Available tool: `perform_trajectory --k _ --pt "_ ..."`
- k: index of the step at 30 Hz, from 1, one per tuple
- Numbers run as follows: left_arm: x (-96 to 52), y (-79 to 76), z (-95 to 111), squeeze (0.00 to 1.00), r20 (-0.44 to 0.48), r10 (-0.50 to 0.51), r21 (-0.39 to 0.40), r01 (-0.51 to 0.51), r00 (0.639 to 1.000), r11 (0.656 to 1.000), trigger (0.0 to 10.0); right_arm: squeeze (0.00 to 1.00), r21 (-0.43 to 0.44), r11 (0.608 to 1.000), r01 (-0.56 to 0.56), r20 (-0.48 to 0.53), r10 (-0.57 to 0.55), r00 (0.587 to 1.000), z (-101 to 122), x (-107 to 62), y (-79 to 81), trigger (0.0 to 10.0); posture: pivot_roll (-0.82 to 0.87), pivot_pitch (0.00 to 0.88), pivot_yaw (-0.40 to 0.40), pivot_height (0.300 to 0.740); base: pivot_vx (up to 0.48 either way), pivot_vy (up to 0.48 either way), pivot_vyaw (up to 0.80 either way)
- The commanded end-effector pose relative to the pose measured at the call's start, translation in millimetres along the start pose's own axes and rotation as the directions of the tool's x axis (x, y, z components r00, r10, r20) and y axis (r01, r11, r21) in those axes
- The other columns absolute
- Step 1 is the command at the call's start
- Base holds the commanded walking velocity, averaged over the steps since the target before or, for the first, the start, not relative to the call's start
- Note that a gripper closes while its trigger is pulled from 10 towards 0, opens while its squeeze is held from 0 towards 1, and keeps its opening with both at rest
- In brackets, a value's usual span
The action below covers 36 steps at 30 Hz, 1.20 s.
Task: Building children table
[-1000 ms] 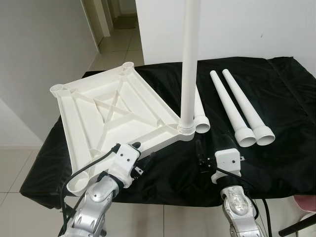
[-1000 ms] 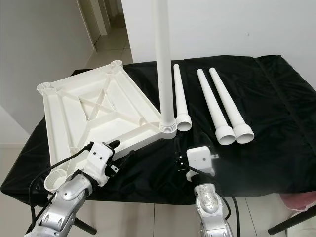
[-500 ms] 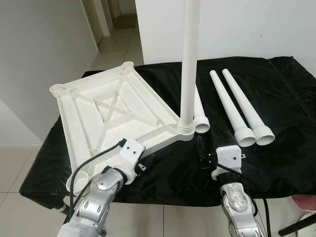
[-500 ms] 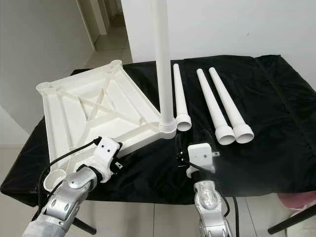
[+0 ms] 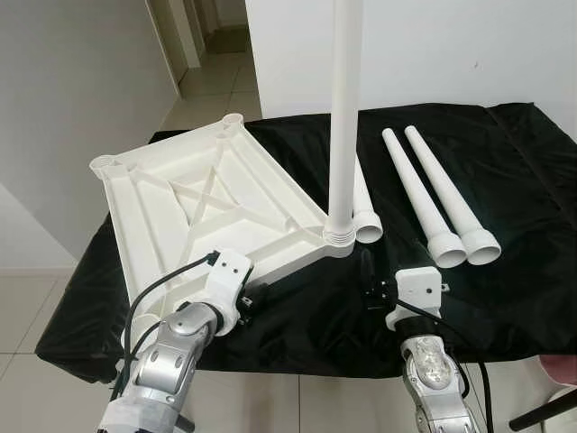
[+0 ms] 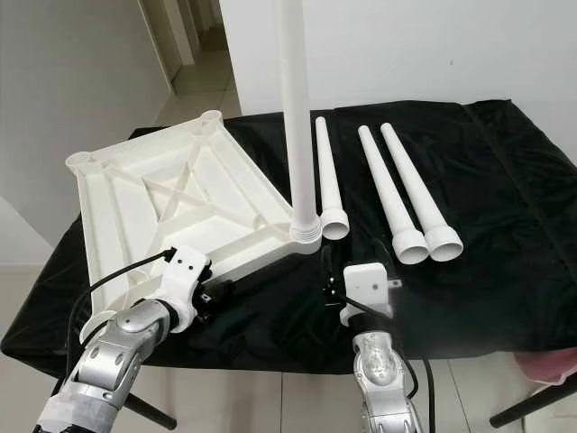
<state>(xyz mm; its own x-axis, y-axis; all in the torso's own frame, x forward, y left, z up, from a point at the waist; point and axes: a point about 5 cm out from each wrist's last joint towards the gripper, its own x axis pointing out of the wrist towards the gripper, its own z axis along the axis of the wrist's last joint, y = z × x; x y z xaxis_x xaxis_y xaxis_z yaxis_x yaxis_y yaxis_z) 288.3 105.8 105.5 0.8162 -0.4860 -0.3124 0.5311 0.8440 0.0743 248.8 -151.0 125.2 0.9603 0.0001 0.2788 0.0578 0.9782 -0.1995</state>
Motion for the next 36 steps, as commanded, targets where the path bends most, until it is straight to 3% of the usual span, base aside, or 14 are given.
perform_trajectory --k 1,14,15,16,18,19,20,21,24,25,26,27,28,36 --pt "-4.8 13.5 -2.6 0.0 -0.025 0.138 -0.017 -0.138 0.99 0.99 0.0 0.0 0.006 1.0 -0.003 -0.003 0.003 1.0 0.5 0.6 3.3 10.0 -0.11 0.032 0.127 0.74 0.0 0.0 0.0" --pt "-4.7 9.4 2.8 0.0 -0.02 0.13 -0.01 -0.13 0.991 0.991 0.7 0.0 0.009 1.0 -0.001 -0.003 0.001 1.0 0.5 1.9 6.2 10.0 -0.11 0.037 0.135 0.74 0.0 0.0 0.0" --pt "-3.8 6.3 5.2 0.0 -0.007 0.113 -0.003 -0.113 0.994 0.994 8.9 0.0 0.009 1.0 0.0 -0.004 0.0 1.0 0.5 2.4 6.4 10.0 -0.11 0.037 0.135 0.74 0.0 0.0 0.0" --pt "-2.9 0.5 8.8 0.0 0.016 0.074 0.002 -0.074 0.997 0.997 10.0 0.0 0.01 1.0 0.002 -0.003 -0.002 1.0 0.6 2.7 6.8 10.0 -0.11 0.035 0.136 0.74 0.0 0.0 0.0" --pt "-2.8 -7.6 14.1 0.0 0.049 0.017 -0.007 -0.016 0.999 1.0 10.0 0.0 0.013 1.0 0.003 -0.002 -0.003 1.0 1.1 3.1 7.6 10.0 -0.11 0.035 0.138 0.74 0.0 0.0 0.0" --pt "-2.9 -9.1 15.1 0.4 0.055 0.006 -0.009 -0.005 0.998 1.0 10.0 0.0 0.014 1.0 0.003 -0.001 -0.003 1.0 1.3 3.1 7.8 10.0 -0.11 0.035 0.138 0.74 0.0 0.0 0.0" --pt "-2.9 -9.1 15.1 0.4 0.055 0.006 -0.009 -0.005 0.998 1.0 10.0 0.0 0.014 1.0 0.003 -0.001 -0.003 1.0 1.3 3.1 7.8 10.0 -0.11 0.035 0.138 0.74 0.0 0.0 0.0" --pt "-3.3 -10.7 16.4 1.0 0.065 -0.013 -0.028 0.015 0.998 1.0 10.0 0.0 0.014 1.0 0.004 -0.001 -0.004 1.0 1.2 3.3 7.8 10.0 -0.11 0.033 0.139 0.74 0.0 0.0 0.0" --pt "-3.3 -13.1 20.7 1.0 0.085 -0.036 -0.009 0.037 0.996 0.999 10.0 0.0 0.014 1.0 0.007 0.0 -0.007 1.0 1.1 3.7 7.4 10.0 -0.11 0.031 0.141 0.74 0.0 0.0 0.0" --pt "-3.6 -13.2 25.6 0.67 0.104 -0.046 0.016 0.045 0.994 0.999 10.0 0.0 0.014 1.0 0.01 0.0 -0.01 1.0 1.1 4.0 7.2 10.0 -0.11 0.03 0.141 0.74 0.0 0.0 0.0" --pt "-3.6 -13.2 25.6 0.67 0.104 -0.046 0.016 0.045 0.994 0.999 10.0 0.0 0.014 1.0 0.01 0.0 -0.01 1.0 1.1 4.0 7.2 10.0 -0.11 0.03 0.141 0.74 0.0 0.0 0.0" --pt "-3.7 -12.6 28.4 0.2 0.117 -0.051 0.02 0.049 0.992 0.999 10.0 0.0 0.014 1.0 0.011 0.001 -0.011 1.0 1.0 4.2 7.1 10.0 -0.11 0.028 0.142 0.74 0.0 0.0 0.0" --pt "-4.1 -11.7 32.4 0.0 0.137 -0.055 0.015 0.054 0.989 0.998 10.0 0.0 0.014 1.0 0.012 0.001 -0.012 1.0 1.0 4.3 7.0 10.0 -0.11 0.028 0.142 0.74 0.0 0.0 0.0" --pt "-4.3 -0.5 47.7 0.0 0.191 -0.02 -0.005 0.021 0.981 1.0 10.0 0.0 0.015 1.0 0.019 0.004 -0.019 1.0 1.0 5.2 6.5 10.0 -0.11 0.023 0.145 0.74 0.0 0.0 0.0"
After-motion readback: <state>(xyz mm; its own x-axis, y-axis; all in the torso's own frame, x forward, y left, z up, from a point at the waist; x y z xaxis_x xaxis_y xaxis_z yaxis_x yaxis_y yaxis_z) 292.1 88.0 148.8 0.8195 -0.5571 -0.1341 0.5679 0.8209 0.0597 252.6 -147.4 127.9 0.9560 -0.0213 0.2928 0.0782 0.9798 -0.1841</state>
